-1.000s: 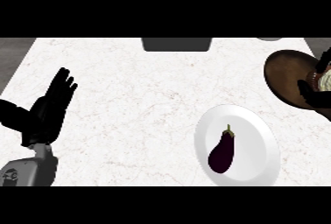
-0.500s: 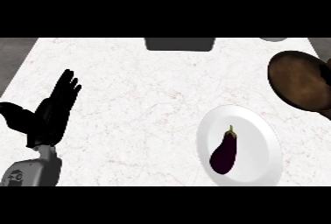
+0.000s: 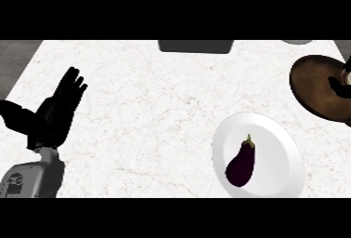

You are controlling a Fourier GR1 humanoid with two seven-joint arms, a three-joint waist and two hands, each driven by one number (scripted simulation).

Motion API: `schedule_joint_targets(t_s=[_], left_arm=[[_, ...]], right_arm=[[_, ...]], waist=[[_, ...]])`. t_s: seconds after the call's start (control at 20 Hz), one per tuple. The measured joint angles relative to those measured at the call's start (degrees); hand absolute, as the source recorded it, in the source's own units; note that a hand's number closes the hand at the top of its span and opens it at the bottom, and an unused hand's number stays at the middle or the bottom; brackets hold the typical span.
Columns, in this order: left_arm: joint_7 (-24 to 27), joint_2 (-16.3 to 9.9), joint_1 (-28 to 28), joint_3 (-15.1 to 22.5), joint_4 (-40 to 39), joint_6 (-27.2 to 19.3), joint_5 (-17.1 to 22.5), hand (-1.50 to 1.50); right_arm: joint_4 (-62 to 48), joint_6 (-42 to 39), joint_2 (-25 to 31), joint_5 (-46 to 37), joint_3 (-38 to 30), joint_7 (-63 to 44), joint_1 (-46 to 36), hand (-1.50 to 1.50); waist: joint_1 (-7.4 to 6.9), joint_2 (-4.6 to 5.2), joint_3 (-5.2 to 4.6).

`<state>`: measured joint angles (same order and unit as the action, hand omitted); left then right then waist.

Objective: Pick the cupcake from the plate and place it in the pan

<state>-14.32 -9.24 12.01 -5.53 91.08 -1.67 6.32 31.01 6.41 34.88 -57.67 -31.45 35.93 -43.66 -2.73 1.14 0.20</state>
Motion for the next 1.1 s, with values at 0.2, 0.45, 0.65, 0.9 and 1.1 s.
schedule_joint_targets(t_s=[0.2, 0.45, 0.65, 0.9, 1.1], left_arm=[[-0.19, 0.34, 0.21, 0.47, 0.15, -0.07, -0.22, 0.00], [-0.13, 1.38, 0.84, 1.69, 0.04, -0.84, -1.26, 0.00], [-0.38, 1.61, 0.77, 1.88, 0.63, -0.85, -1.15, 0.00], [-0.03, 1.29, 0.08, 1.41, 0.32, -0.51, -0.92, 0.00], [-0.16, 1.02, 0.15, 0.86, 0.44, -0.75, -0.88, 0.00]], right_arm=[[-7.27, 4.33, 0.73, -2.02, 0.40, 0.49, -0.74, 1.50], [-14.64, 2.79, 1.39, -1.98, -0.95, -4.85, -2.88, -1.50], [-18.34, 1.17, 2.30, -1.56, -1.61, -3.63, -2.54, -1.50], [-20.20, -2.42, 4.26, 3.03, -5.90, 1.46, -2.96, -1.50], [-21.78, -7.79, 6.44, 8.55, -11.03, 4.52, -3.03, -1.50]], waist=[[-0.81, 0.32, 0.07], [-1.26, 0.60, 0.11], [-1.52, 0.73, 0.19], [-1.15, 0.69, 0.27], [-0.54, 0.51, 0.28]])
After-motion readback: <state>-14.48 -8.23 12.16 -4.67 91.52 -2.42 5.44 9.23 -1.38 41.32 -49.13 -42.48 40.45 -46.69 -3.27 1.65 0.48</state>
